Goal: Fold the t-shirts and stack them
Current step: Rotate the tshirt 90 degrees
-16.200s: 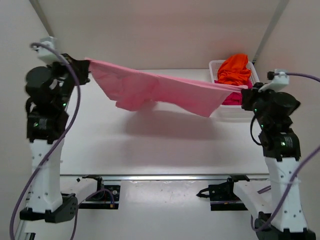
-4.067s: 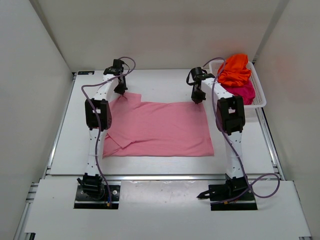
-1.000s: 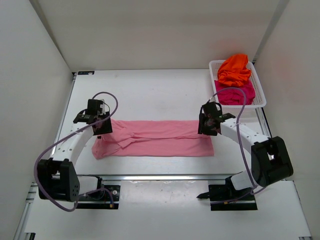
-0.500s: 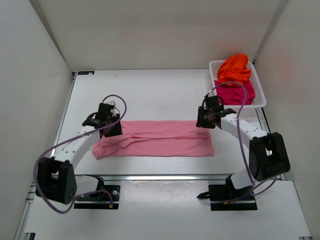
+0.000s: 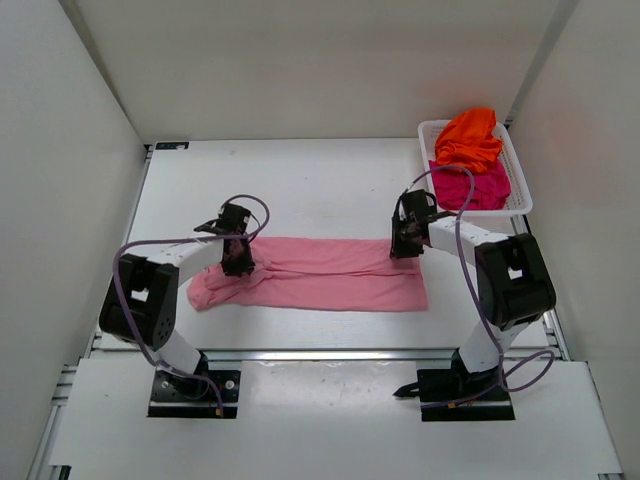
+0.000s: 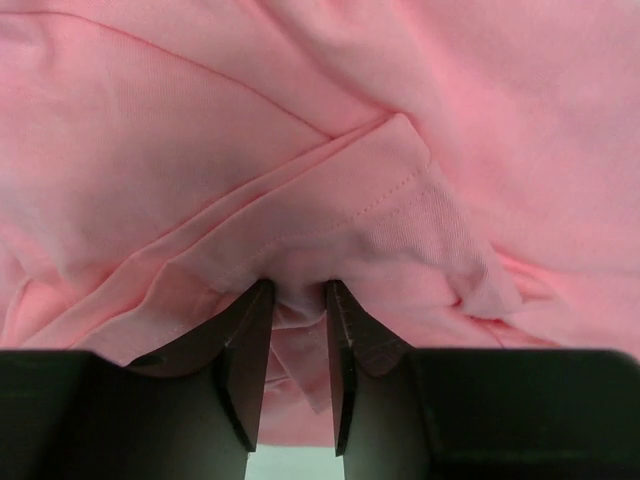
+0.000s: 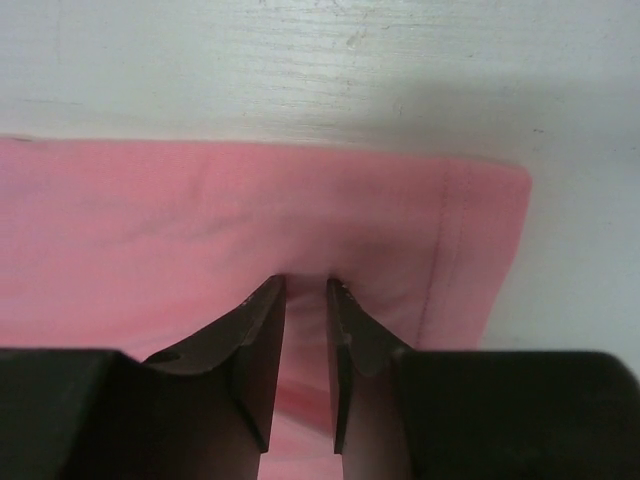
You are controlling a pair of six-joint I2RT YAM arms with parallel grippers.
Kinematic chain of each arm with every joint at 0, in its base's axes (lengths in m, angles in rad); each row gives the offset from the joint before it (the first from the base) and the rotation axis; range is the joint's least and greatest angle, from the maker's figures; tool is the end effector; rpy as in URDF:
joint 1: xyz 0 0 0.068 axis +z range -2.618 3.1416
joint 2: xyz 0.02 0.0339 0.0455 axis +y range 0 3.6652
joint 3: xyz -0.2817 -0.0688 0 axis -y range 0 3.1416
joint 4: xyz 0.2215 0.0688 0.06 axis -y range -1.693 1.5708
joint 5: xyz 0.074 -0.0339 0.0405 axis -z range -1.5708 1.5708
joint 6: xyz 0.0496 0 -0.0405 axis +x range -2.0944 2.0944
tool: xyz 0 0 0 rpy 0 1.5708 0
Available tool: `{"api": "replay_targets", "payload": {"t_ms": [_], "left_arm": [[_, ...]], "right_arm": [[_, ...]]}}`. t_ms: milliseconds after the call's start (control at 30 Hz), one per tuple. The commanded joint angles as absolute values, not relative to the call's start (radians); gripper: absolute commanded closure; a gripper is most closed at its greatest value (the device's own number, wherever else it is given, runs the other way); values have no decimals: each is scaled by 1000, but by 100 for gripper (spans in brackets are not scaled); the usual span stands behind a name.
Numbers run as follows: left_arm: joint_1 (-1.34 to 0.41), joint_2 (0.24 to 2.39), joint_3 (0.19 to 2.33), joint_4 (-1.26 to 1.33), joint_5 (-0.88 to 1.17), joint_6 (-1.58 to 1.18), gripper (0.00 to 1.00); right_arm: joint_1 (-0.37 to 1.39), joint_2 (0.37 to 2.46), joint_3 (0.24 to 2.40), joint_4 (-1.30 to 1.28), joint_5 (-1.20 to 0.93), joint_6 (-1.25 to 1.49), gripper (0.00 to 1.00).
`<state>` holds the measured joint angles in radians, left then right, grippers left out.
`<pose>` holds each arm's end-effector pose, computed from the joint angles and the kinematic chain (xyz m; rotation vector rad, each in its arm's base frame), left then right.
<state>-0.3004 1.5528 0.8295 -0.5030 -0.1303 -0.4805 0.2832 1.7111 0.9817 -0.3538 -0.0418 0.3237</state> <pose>0.2524 -0.0715 0.1776 -0.2808 2.7601 -0.0163 0.3090 0.0921 0.1804 0.0403 2.6771 0.2524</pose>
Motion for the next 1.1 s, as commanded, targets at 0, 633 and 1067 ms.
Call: {"api": "replay_targets", "payload": {"t_ms": [0, 633, 1067], "left_arm": [[-311, 1664, 876, -452, -155, -502, 62], [-394, 2675, 2537, -1198, 14, -369, 60], [-339, 2698, 2549, -922, 173, -458, 44]], "right_arm": [[311, 1694, 940, -379, -6, 359, 77], [652, 1569, 793, -416, -119, 708, 73], [957, 1628, 745, -114, -144, 871, 73]]}}
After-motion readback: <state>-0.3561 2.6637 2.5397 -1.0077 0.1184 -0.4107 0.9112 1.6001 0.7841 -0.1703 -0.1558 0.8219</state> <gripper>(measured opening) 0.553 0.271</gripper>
